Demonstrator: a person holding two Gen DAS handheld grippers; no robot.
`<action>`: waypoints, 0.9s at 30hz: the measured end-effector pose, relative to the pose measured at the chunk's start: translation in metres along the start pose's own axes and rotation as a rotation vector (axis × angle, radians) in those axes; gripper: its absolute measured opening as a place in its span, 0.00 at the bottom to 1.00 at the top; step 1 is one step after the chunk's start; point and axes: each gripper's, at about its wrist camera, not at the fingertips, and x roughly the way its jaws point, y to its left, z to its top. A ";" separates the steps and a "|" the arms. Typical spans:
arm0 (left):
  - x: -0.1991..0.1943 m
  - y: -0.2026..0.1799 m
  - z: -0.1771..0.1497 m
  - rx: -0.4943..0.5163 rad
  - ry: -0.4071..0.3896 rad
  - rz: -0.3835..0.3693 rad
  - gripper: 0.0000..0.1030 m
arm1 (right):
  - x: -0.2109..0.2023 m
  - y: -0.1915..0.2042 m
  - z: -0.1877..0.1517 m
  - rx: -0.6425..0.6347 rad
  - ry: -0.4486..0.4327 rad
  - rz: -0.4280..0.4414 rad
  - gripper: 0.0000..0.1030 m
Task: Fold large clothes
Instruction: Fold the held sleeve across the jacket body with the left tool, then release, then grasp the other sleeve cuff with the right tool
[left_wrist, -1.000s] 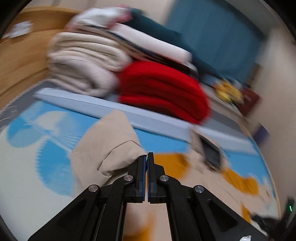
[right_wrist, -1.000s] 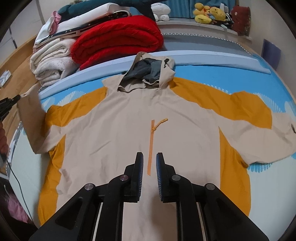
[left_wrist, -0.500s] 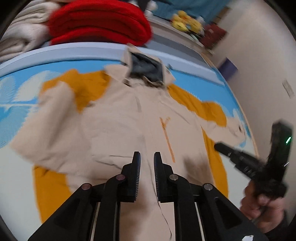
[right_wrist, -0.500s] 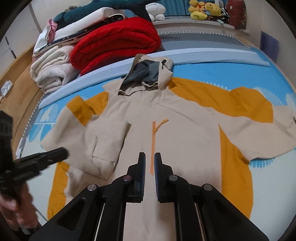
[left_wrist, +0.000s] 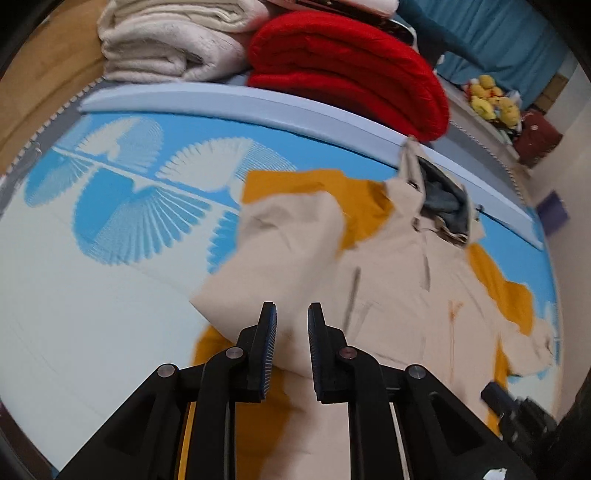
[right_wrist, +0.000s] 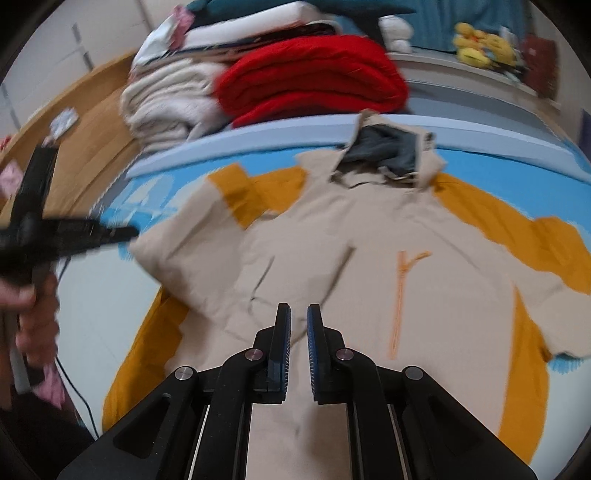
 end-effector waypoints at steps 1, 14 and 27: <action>-0.002 0.004 0.003 -0.005 -0.006 -0.002 0.13 | 0.007 0.007 -0.001 -0.022 0.009 -0.001 0.10; 0.014 0.031 0.028 -0.101 0.033 -0.008 0.13 | 0.097 0.055 -0.020 -0.298 0.161 -0.078 0.43; 0.020 0.038 0.038 -0.138 0.028 -0.009 0.13 | 0.087 -0.003 0.002 0.038 0.069 -0.062 0.04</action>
